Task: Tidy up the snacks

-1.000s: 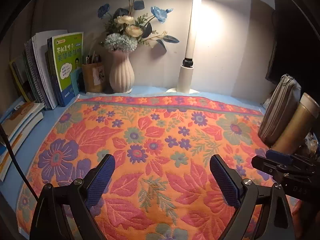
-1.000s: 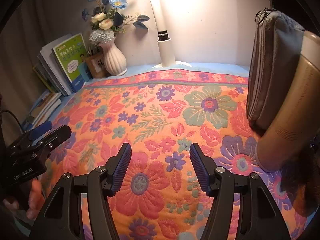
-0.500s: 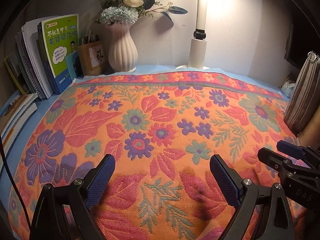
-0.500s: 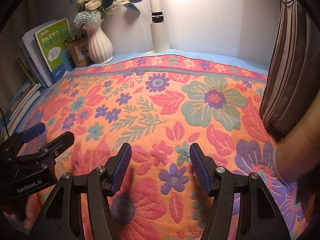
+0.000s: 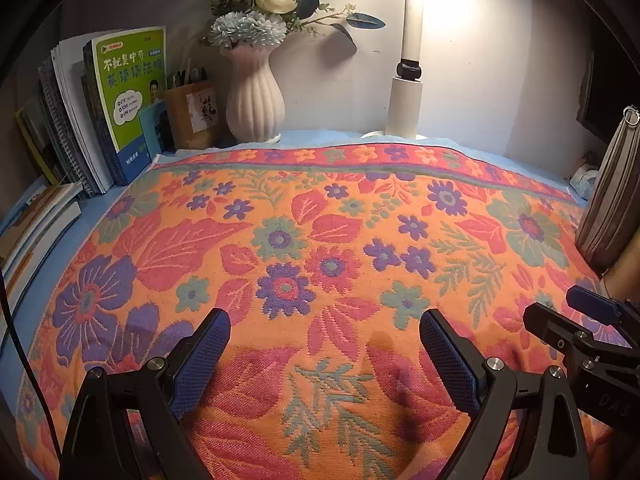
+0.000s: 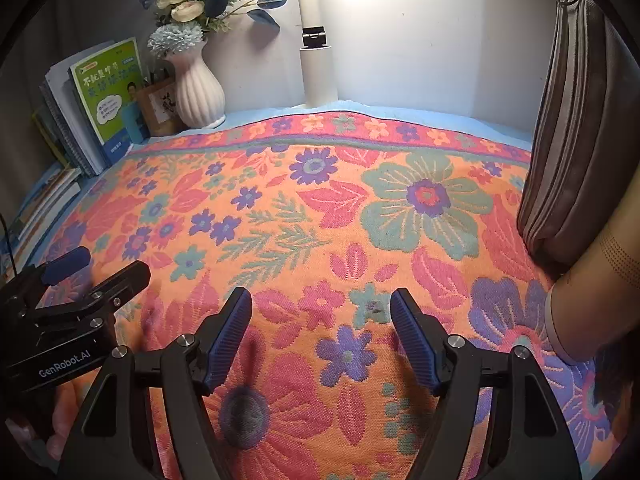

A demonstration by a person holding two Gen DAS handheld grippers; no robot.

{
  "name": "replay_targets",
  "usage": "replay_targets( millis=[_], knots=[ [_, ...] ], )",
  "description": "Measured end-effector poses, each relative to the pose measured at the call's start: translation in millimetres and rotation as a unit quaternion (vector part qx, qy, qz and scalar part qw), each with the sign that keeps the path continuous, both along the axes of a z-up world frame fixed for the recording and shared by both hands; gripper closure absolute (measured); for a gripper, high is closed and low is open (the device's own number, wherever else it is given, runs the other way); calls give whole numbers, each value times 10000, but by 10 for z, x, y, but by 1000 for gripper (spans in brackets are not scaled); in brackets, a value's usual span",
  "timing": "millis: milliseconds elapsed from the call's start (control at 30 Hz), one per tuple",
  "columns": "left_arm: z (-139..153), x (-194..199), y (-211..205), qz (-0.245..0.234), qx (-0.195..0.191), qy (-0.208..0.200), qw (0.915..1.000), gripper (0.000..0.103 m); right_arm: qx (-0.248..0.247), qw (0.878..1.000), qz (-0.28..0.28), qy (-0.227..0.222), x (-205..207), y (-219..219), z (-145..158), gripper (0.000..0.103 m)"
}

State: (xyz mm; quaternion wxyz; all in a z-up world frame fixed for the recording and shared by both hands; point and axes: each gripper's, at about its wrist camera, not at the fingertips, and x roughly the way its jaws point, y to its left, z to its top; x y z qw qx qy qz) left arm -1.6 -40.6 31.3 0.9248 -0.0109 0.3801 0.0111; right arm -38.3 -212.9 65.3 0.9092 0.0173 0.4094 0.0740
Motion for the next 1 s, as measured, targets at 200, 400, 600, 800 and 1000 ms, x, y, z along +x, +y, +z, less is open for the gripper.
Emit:
replay_targets(
  millis=[200, 400, 600, 800, 1000],
  knots=[
    [-6, 14, 24, 13, -108, 50, 9999, 9, -42, 10000, -10, 2, 4, 6, -7, 31],
    [-6, 18, 15, -4, -88, 61, 9999, 9, -142, 9999, -22, -14, -3, 39, -8, 31],
    [-14, 19, 9, 17, -116, 82, 9999, 9, -164, 9999, -37, -6, 2, 44, -7, 31],
    [-19, 17, 4, 20, -120, 90, 9999, 9, -167, 9999, -30, -2, 4, 45, -6, 31],
    [-28, 14, 0, 35, -122, 99, 9999, 9, -172, 9998, -34, 3, 8, 41, -14, 31]
  ],
)
